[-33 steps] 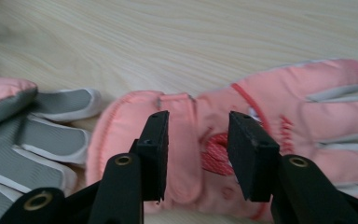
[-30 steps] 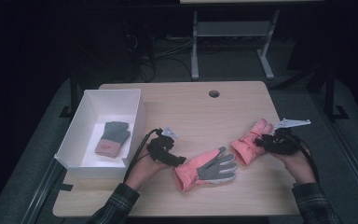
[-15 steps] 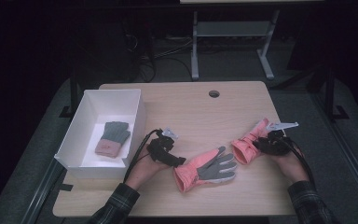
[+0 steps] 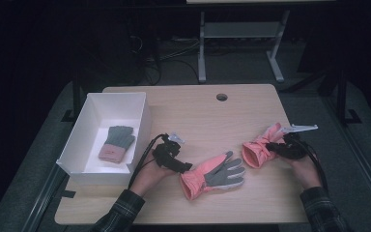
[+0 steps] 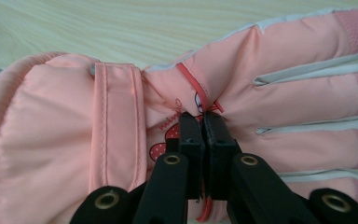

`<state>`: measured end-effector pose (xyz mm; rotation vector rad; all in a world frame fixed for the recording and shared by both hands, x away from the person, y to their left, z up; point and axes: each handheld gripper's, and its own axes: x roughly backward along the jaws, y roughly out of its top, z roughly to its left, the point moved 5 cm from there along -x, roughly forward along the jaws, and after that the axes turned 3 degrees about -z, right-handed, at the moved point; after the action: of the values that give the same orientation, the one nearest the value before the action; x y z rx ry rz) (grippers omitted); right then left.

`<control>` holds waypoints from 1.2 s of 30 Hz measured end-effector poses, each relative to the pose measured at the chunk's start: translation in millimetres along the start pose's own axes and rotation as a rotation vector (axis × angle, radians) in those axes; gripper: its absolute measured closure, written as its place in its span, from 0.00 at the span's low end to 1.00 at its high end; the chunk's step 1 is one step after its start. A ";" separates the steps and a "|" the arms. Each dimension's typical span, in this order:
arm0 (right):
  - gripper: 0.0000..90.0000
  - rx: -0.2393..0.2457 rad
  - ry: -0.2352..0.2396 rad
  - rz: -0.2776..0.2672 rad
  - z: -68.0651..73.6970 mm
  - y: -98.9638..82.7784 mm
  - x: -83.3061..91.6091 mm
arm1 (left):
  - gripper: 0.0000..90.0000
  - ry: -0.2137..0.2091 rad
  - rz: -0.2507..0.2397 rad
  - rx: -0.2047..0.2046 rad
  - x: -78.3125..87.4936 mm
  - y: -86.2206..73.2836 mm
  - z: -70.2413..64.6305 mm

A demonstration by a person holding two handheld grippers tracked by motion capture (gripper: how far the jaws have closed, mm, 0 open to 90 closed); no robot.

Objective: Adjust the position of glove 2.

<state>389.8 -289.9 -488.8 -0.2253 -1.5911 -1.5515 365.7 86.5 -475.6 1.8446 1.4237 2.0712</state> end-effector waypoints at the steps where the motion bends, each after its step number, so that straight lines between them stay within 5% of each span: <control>1: 0.98 -0.014 0.002 -0.010 0.9 3.1 6.4 | 0.25 0.000 -0.001 0.001 0.2 0.1 -0.1; 10: 0.98 -0.003 0.028 -0.079 26.4 19.1 36.1 | 0.25 0.001 -0.010 0.003 2.0 1.2 -0.7; 17: 0.98 0.059 0.082 -0.106 69.9 23.9 49.7 | 0.28 -0.004 -0.024 0.010 6.8 3.7 -1.8; 19: 0.98 0.068 0.089 -0.104 74.1 22.6 50.4 | 0.34 -0.011 -0.021 0.010 8.3 3.6 -2.4; 20: 0.98 0.077 0.094 -0.102 78.9 20.8 51.4 | 0.61 -0.023 -0.027 0.019 10.5 4.4 -3.2; 24: 0.98 0.081 0.100 -0.103 82.4 19.6 52.8 | 0.98 -0.034 -0.004 0.015 10.0 3.5 -4.6; 27: 0.98 0.085 0.101 -0.106 82.9 20.0 52.9 | 1.00 -0.050 0.041 -0.005 8.3 -1.8 -12.5; 36: 0.98 0.109 0.119 -0.097 83.0 18.7 52.1 | 1.00 -0.131 0.048 -0.013 15.8 -19.1 -39.8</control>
<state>333.8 -235.6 -426.6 0.0038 -1.6069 -1.5168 319.2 82.9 -470.6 1.9868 1.3457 1.9342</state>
